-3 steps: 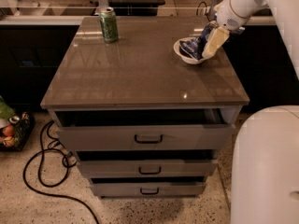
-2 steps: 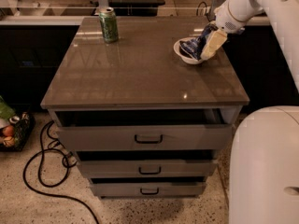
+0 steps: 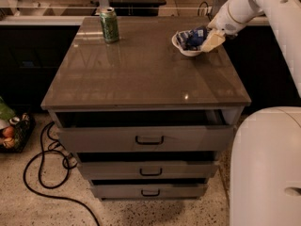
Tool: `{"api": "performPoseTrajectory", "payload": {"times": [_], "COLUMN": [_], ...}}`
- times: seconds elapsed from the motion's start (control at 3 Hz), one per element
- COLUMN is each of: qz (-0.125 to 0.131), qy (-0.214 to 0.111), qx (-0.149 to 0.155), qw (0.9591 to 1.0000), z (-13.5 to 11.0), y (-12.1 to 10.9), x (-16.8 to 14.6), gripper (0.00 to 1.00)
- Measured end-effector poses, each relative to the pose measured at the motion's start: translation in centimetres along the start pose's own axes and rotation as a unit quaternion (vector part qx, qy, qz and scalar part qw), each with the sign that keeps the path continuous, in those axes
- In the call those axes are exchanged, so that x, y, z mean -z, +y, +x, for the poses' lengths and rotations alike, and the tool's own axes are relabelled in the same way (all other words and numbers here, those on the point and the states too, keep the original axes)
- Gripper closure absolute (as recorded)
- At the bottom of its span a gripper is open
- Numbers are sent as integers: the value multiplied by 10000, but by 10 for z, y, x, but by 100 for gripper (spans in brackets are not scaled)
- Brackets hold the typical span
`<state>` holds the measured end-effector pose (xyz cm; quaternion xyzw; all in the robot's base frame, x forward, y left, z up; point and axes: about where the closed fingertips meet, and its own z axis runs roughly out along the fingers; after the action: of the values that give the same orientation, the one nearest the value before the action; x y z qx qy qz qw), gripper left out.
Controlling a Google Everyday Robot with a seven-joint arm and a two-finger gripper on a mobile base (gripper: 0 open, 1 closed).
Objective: Pick blue chip bag from paper bowl and place on counter
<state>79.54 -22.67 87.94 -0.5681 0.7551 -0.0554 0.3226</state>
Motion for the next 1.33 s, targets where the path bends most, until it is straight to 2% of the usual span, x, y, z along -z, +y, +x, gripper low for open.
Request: {"api": "performPoseTrajectory", "payload": {"times": [0.67, 1.0, 1.33], "qz": [-60, -88, -88], "qy": [2, 3, 3], "qx": [6, 8, 8], "qw": [10000, 10000, 10000], "z": [-1, -1, -1], "y": [3, 5, 5], "x": [-8, -12, -12], "gripper": [88, 100, 100]}}
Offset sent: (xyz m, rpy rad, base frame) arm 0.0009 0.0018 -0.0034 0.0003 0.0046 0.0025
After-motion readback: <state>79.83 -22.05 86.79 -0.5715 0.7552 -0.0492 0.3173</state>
